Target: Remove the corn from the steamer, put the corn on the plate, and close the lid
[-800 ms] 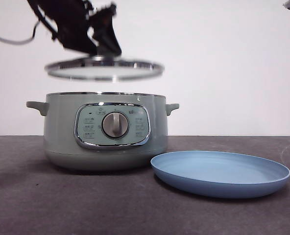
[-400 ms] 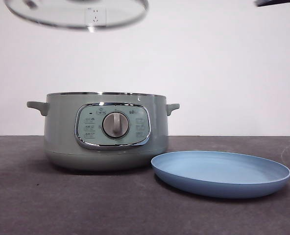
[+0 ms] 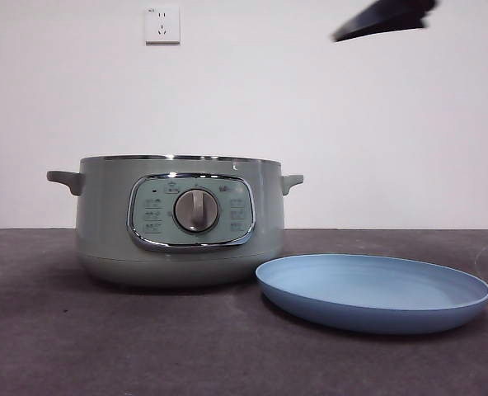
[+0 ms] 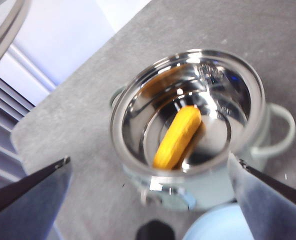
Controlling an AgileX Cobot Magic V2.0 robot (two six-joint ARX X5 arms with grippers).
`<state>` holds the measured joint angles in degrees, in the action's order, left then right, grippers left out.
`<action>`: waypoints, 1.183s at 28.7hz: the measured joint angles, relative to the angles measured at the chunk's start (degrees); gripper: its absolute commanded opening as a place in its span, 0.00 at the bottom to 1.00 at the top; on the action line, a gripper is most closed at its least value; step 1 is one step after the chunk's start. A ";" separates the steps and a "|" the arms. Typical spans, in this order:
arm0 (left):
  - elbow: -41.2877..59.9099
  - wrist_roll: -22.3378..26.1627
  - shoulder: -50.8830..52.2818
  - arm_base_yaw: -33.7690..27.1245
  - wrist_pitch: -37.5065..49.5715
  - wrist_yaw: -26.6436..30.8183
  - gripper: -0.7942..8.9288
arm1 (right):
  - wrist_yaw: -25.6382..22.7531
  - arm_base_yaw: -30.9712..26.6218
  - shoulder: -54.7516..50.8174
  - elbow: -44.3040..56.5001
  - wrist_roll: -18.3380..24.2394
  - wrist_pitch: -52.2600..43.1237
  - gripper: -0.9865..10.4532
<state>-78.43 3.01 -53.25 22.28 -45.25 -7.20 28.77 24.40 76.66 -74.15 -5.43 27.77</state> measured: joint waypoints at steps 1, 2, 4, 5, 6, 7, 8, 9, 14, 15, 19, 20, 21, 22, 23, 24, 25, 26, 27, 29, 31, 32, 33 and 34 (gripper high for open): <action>0.00 0.00 1.03 0.00 -1.38 0.13 0.07 | -1.42 1.33 2.49 -2.32 0.00 0.07 0.61; 0.02 0.00 1.88 0.02 -2.32 0.20 0.07 | -2.36 2.25 4.33 -4.15 0.00 0.07 0.61; 0.02 0.00 3.85 0.02 -4.28 0.04 0.07 | -4.66 4.07 8.41 -8.11 -0.04 0.48 0.61; 0.02 0.00 4.94 0.02 -5.40 0.00 0.07 | -6.03 5.01 10.64 -10.29 -0.07 1.25 0.61; 0.02 0.00 5.86 0.02 -6.27 -0.02 0.07 | -7.21 5.75 12.50 -12.24 -0.04 1.95 0.61; 0.02 -0.02 6.88 0.02 -7.23 -0.02 0.07 | -8.41 6.58 14.75 -14.49 0.04 2.62 0.61; 0.02 0.00 7.69 0.02 -8.00 0.00 0.07 | -9.29 7.26 16.66 -16.39 0.07 2.93 0.61; 0.02 -0.02 8.57 0.02 -8.83 0.02 0.07 | -10.03 7.98 18.86 -18.51 0.09 3.08 0.61; 0.02 -0.02 11.82 0.02 -12.68 0.02 0.07 | -14.84 11.34 28.41 -27.12 0.37 3.93 0.61; 0.00 -0.02 12.22 0.02 -13.33 0.00 0.07 | -15.78 11.87 29.92 -28.33 0.48 3.98 0.61; 0.02 -0.02 14.16 0.02 -15.85 0.02 0.07 | -20.70 14.25 36.92 -32.09 1.51 3.80 0.61; 0.02 -0.02 14.51 0.02 -16.09 0.02 0.07 | -22.08 14.78 38.45 -32.15 1.88 3.65 0.61; 0.00 -0.02 14.73 0.02 -16.15 0.00 0.07 | -23.41 15.21 39.82 -32.15 2.23 3.63 0.61; 0.00 -0.02 14.75 0.02 -16.20 0.00 0.07 | -24.30 15.43 41.27 -32.15 2.38 3.39 0.61; 0.02 -0.02 14.75 0.02 -16.31 0.00 0.07 | -24.48 15.54 42.49 -32.15 2.45 3.02 0.61; 0.00 -0.02 14.75 0.02 -16.72 0.00 0.07 | -24.52 15.65 43.76 -32.15 2.45 2.49 0.61; 0.00 -0.02 14.73 0.02 -17.31 0.00 0.07 | -24.57 15.67 44.87 -32.15 2.45 1.81 0.60; 0.00 -0.02 14.64 0.02 -17.66 0.00 0.07 | -24.94 15.67 45.66 -32.15 2.45 1.05 0.60; 0.00 0.00 14.62 0.02 -17.75 0.00 0.07 | -25.70 15.67 46.34 -32.15 2.45 0.61 0.60; 0.00 0.00 14.64 0.02 -17.75 0.00 0.07 | -25.99 15.65 47.21 -32.15 2.45 0.44 0.60; 0.00 0.04 14.64 0.02 -17.79 0.00 0.07 | -25.99 15.61 48.13 -32.17 2.45 0.09 0.55; 0.00 0.24 14.64 0.02 -17.90 0.00 0.07 | -25.99 15.65 48.81 -32.22 2.45 0.04 0.55; 0.00 0.46 14.64 0.02 -18.18 0.00 0.07 | -25.99 15.67 49.57 -32.22 2.45 0.07 0.55; 0.00 0.48 14.64 0.02 -18.47 0.00 0.07 | -25.99 15.67 50.29 -32.22 2.45 0.13 0.55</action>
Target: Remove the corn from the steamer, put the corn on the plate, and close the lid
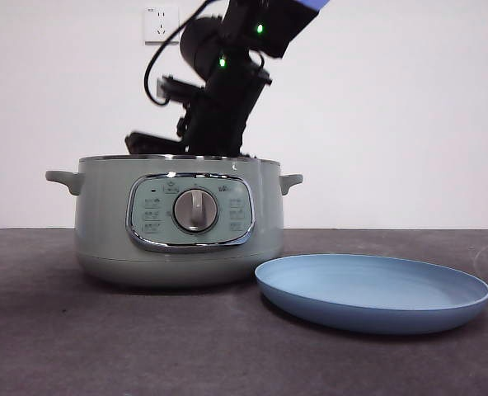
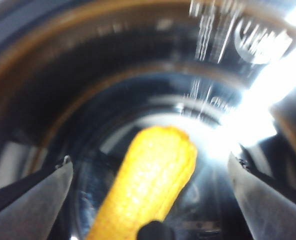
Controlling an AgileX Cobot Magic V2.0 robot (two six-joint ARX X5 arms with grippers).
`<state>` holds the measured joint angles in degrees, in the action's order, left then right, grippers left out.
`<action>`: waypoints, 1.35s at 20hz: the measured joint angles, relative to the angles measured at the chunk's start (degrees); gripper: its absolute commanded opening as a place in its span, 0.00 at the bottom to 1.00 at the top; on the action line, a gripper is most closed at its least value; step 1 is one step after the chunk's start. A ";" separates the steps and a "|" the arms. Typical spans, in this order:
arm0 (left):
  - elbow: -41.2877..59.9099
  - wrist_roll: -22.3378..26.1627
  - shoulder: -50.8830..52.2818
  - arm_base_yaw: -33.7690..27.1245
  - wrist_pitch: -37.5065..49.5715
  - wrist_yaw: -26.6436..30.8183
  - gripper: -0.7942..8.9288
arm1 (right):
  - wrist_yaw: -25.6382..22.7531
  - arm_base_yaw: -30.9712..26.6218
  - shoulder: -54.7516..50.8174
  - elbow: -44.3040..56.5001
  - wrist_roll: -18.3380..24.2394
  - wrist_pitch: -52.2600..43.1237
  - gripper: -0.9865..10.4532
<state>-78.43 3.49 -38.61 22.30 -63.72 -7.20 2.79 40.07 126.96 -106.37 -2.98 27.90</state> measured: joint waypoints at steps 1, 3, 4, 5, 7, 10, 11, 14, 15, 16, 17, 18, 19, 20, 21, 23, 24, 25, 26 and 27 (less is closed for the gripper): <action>0.00 0.00 0.00 0.00 -0.15 0.00 0.07 | 0.00 0.00 0.48 0.00 0.00 0.22 0.53; 0.00 0.00 0.00 0.00 -0.15 0.00 0.07 | 0.00 -0.02 0.50 -0.02 0.00 -0.17 0.38; 0.00 0.00 0.00 0.00 -0.15 0.00 0.07 | 0.00 -0.02 0.50 -0.02 0.00 0.00 0.36; 0.00 0.00 0.00 0.00 -0.15 0.00 0.07 | 0.00 -0.02 0.50 -0.02 0.00 0.00 0.32; 0.00 0.02 0.00 0.00 -0.15 0.00 0.07 | 0.20 -0.02 0.50 -0.02 -0.02 -0.04 0.18; 0.00 0.02 0.00 0.00 -0.42 0.00 0.07 | 1.44 -0.02 0.50 -0.02 -0.04 -0.09 0.07; 0.00 0.02 0.00 0.00 -0.66 0.00 0.07 | 1.60 -0.02 0.50 -0.02 -0.20 -0.15 0.07; 0.00 0.07 0.00 0.00 -0.66 0.00 0.07 | 1.70 -0.02 0.02 -0.02 -0.74 -0.61 0.07; 0.00 0.09 0.00 0.00 -0.66 0.00 0.07 | 1.68 -0.02 -1.73 -0.02 -0.90 -0.59 0.07; 0.00 0.13 0.00 0.00 -0.66 0.00 0.07 | 1.68 0.00 -4.61 -0.02 -0.92 -0.52 0.07; 0.00 0.13 0.00 0.00 -0.63 0.00 0.07 | 1.62 0.00 -9.07 -0.07 -1.16 0.07 0.07; 0.00 0.15 0.00 0.00 -0.61 -0.04 0.07 | 1.18 0.00 -12.83 -0.55 -1.27 1.11 0.07; 0.00 0.15 0.00 0.00 -0.59 -0.13 0.07 | -0.04 0.00 -16.68 -1.01 -1.29 2.64 0.07; 0.00 0.15 0.00 0.00 -0.59 -0.28 0.07 | -0.90 -0.02 -19.23 -1.11 -1.18 5.05 0.07; 0.02 0.15 0.00 0.00 -0.57 -0.35 0.07 | -1.64 -0.02 -21.29 -1.11 -0.68 8.31 0.07; 0.00 0.15 0.00 0.00 -0.57 -0.44 0.07 | -3.45 -0.68 -24.09 -1.11 0.46 14.93 0.07; 0.02 0.15 0.00 0.00 -0.57 -0.44 0.07 | -4.00 -1.09 -25.29 -1.11 1.07 17.86 0.07; 0.00 0.15 0.00 0.00 -0.57 -0.44 0.07 | -4.13 -1.79 -26.29 -1.11 1.42 20.15 0.07; 0.00 0.15 0.00 0.00 -0.57 -0.44 0.07 | -4.15 -2.82 -27.19 -1.05 1.66 21.79 0.07; 0.00 0.15 0.00 0.00 -0.57 -0.46 0.07 | -4.28 -3.98 -28.24 -0.26 1.86 21.97 0.07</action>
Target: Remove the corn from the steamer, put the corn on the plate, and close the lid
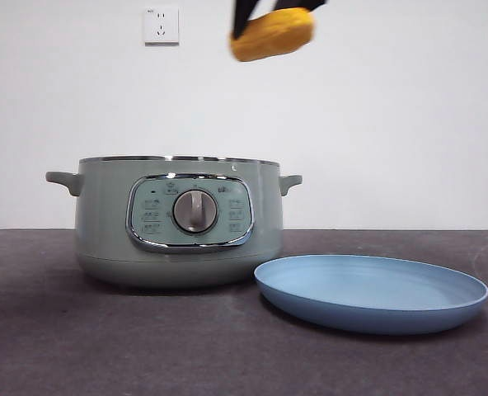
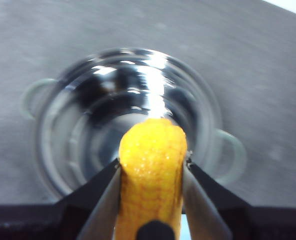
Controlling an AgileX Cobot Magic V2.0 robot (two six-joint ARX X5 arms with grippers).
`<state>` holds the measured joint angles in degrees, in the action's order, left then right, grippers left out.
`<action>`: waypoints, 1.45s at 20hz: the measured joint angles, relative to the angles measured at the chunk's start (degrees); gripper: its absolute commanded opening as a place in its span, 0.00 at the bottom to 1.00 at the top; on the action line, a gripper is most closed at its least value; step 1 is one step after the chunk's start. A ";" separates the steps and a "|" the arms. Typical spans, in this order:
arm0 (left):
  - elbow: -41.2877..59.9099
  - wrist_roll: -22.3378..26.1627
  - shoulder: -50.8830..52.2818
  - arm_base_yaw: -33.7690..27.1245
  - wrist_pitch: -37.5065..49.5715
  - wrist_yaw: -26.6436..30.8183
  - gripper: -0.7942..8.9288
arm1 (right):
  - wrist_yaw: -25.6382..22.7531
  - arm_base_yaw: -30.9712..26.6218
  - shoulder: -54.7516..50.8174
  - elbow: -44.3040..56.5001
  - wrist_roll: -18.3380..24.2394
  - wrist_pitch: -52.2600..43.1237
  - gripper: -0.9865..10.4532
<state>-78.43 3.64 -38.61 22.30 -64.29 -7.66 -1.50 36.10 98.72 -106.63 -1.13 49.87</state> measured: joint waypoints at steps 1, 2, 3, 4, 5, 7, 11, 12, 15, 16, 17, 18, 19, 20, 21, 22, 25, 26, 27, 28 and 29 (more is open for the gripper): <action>0.00 0.00 0.00 0.00 0.00 0.02 0.07 | -0.02 -1.05 -1.22 1.31 0.11 -0.02 0.07; 0.00 0.00 0.00 0.00 0.00 0.00 0.07 | -0.02 -2.14 -2.51 3.39 0.20 -0.39 0.07; 0.00 0.00 0.00 0.00 -0.02 0.02 0.07 | -0.07 -3.23 -4.07 6.29 0.28 -1.25 0.07; 0.00 0.00 0.00 0.00 -0.02 0.02 0.07 | -0.07 -4.17 -5.77 9.77 0.28 -2.43 0.07; 0.00 0.00 0.00 0.00 -0.02 0.00 0.07 | -0.02 -5.03 -7.72 14.05 0.24 -4.57 0.07; 0.00 0.00 0.00 0.00 -0.02 0.02 0.07 | 0.07 -6.99 -12.15 24.17 -0.77 -10.62 0.07; 0.00 0.00 0.00 0.00 -0.02 0.00 0.07 | 5.16 -11.02 -17.14 42.60 -4.35 -23.69 0.07; 0.00 -0.02 0.00 0.00 -0.02 0.00 0.07 | 5.57 -11.65 -16.94 46.36 -5.25 -26.67 0.07; 0.00 -0.24 -0.02 0.00 -0.04 0.02 0.07 | 6.01 -11.67 -15.85 55.82 -8.17 -36.46 0.07; 0.00 -0.24 0.00 0.00 -0.02 0.00 0.07 | 6.01 -11.67 -15.30 58.27 -9.20 -40.26 0.07; 0.00 -0.24 0.00 0.00 -0.04 0.00 0.07 | 6.01 -11.67 -14.71 59.82 -9.99 -42.73 0.07; 0.00 -0.24 0.00 0.00 -0.02 0.00 0.07 | 6.01 -11.67 -14.01 61.24 -10.62 -45.05 0.07; 0.00 -0.24 0.00 0.00 -0.04 0.00 0.07 | 6.01 -11.67 -13.14 62.25 -11.13 -46.47 0.07; 0.00 -0.24 0.00 0.00 -0.04 0.00 0.07 | 6.01 -11.67 -12.13 62.95 -11.43 -47.91 0.07; 0.00 -0.26 0.00 0.00 -0.04 0.00 0.07 | 6.01 -11.67 -10.91 63.12 -11.74 -49.05 0.07; 0.00 -0.33 0.00 0.00 -0.04 0.00 0.07 | 5.99 -11.69 -9.62 63.14 -11.96 -50.29 0.07; 0.00 -0.74 0.00 0.00 -0.02 0.00 0.07 | 5.99 -11.67 -6.43 63.14 -12.85 -51.76 0.07; 0.00 -1.09 0.00 0.00 0.02 0.00 0.07 | 5.99 -11.69 -5.88 63.14 -13.16 -52.11 0.07; 0.00 -1.31 0.00 0.00 0.07 0.00 0.07 | 5.95 -11.69 -5.88 63.14 -13.29 -52.17 0.07; 0.00 -1.60 0.00 0.00 0.31 0.00 0.07 | 5.92 -11.67 -5.88 63.14 -13.33 -52.19 0.08; 0.00 -1.79 -0.02 0.00 0.79 0.00 0.07 | 5.92 -11.69 -5.88 63.14 -13.49 -52.15 0.10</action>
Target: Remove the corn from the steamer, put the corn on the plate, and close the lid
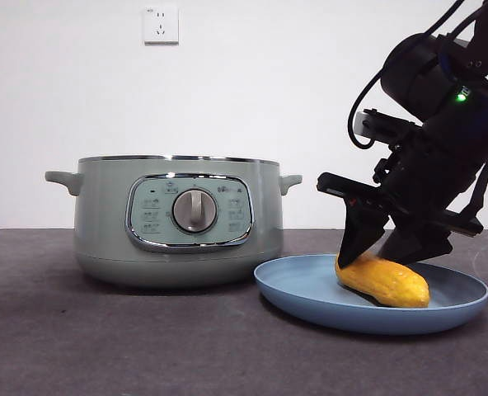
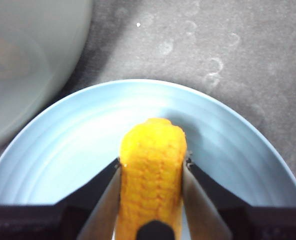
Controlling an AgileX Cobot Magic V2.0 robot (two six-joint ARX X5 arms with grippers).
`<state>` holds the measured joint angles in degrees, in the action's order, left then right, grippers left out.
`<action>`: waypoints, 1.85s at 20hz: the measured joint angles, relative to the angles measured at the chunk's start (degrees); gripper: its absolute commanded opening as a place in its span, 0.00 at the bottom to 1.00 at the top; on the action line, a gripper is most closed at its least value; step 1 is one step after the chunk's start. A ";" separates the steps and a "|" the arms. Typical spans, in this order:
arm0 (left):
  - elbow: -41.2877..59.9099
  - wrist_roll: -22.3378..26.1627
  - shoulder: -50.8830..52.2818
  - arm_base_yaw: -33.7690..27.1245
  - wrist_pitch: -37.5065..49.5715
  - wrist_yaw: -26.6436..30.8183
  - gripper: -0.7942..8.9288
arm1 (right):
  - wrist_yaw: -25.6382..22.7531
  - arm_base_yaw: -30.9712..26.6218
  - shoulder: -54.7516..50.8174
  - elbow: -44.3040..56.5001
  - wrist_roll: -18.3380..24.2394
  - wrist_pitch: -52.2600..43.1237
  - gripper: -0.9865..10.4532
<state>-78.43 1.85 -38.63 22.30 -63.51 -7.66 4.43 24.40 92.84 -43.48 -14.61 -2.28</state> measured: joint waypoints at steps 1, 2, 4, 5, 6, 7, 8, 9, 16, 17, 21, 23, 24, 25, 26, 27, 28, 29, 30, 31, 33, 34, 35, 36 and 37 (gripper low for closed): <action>0.00 -0.42 -0.17 0.00 0.90 0.00 0.07 | -0.02 0.00 0.00 0.00 -0.22 0.09 0.10; 0.00 -0.68 -0.35 0.00 1.77 -0.02 0.07 | -0.04 0.00 0.00 0.00 -0.42 0.24 0.18; 0.00 -1.05 -1.22 0.00 3.45 -0.04 0.07 | 0.00 0.00 -0.02 0.00 -0.61 0.39 0.48; 0.00 -1.05 -1.99 0.00 4.42 -0.07 0.07 | 0.02 0.00 -0.15 0.00 -0.59 0.52 0.62; 0.00 -1.05 -2.93 0.00 5.31 -0.09 0.07 | 0.09 0.00 -0.50 0.00 -0.66 1.25 0.65; 0.00 -1.07 -3.93 0.00 6.16 -0.11 0.07 | 0.09 0.02 -1.11 0.04 -0.68 1.88 0.65; 0.00 -1.07 -5.42 0.00 7.15 -0.20 0.07 | 0.07 0.00 -2.58 0.13 -0.68 2.32 0.64; 0.00 -1.07 -6.80 0.00 8.15 -0.44 0.07 | 0.07 0.00 -4.33 0.13 -0.68 2.47 0.64; 3.17 -1.07 -19.45 2.78 21.75 -2.56 0.07 | 0.09 0.00 -26.27 0.13 -0.33 12.85 0.64; 4.26 -1.05 -21.09 3.19 24.61 -2.56 0.07 | 0.07 0.02 -29.59 0.13 -0.11 14.34 0.64; 8.55 -0.35 -28.89 4.39 35.80 -2.49 0.07 | 0.09 0.00 -43.52 0.13 0.28 20.59 0.64; 9.16 -0.24 -33.27 4.50 39.91 -2.19 0.07 | 0.09 0.02 -49.53 0.13 0.31 23.82 0.64; 9.18 0.28 -35.74 4.55 42.32 -1.73 0.07 | 0.09 0.02 -52.39 0.13 0.31 25.59 0.64; 9.18 0.85 -37.57 4.55 44.37 -1.40 0.07 | 0.09 0.02 -54.53 0.13 0.31 27.06 0.64; 9.18 1.44 -39.65 4.55 46.84 -1.31 0.07 | 0.09 0.02 -56.65 0.13 0.31 28.94 0.64; 9.18 1.77 -41.29 4.55 48.94 -0.98 0.07 | 0.07 0.02 -58.40 0.13 0.31 30.45 0.64; 9.18 1.90 -42.32 4.55 50.21 -0.66 0.07 | 0.07 0.02 -59.45 0.13 0.31 31.30 0.64; 9.18 2.05 -43.17 4.55 51.06 -0.33 0.07 | 0.04 0.02 -60.15 0.13 0.31 31.91 0.64; 9.18 2.14 -44.13 4.55 51.91 0.09 0.07 | 0.04 0.02 -60.89 0.13 0.31 32.46 0.64; 9.18 2.25 -45.07 4.55 52.70 0.44 0.07 | 0.04 0.00 -61.48 0.13 0.31 33.05 0.64; 9.18 2.49 -46.80 4.37 53.77 0.72 0.07 | 0.04 0.02 -62.29 0.13 0.31 34.07 0.64; 9.18 2.75 -47.69 4.20 54.25 0.90 0.07 | 0.07 0.02 -62.62 0.13 0.33 34.80 0.64; 9.20 2.97 -48.35 4.11 54.66 1.31 0.07 | 0.07 0.02 -62.77 0.13 0.33 35.41 0.64; 9.20 3.21 -49.07 4.04 55.15 2.12 0.07 | 0.07 0.02 -62.86 0.13 0.33 36.20 0.64; 9.20 3.32 -49.62 4.04 55.58 2.73 0.07 | 0.07 0.02 -62.88 0.13 0.33 36.92 0.64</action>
<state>-69.23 5.17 -88.25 26.35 -7.92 -4.93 4.49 24.43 29.95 -43.35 -14.28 34.63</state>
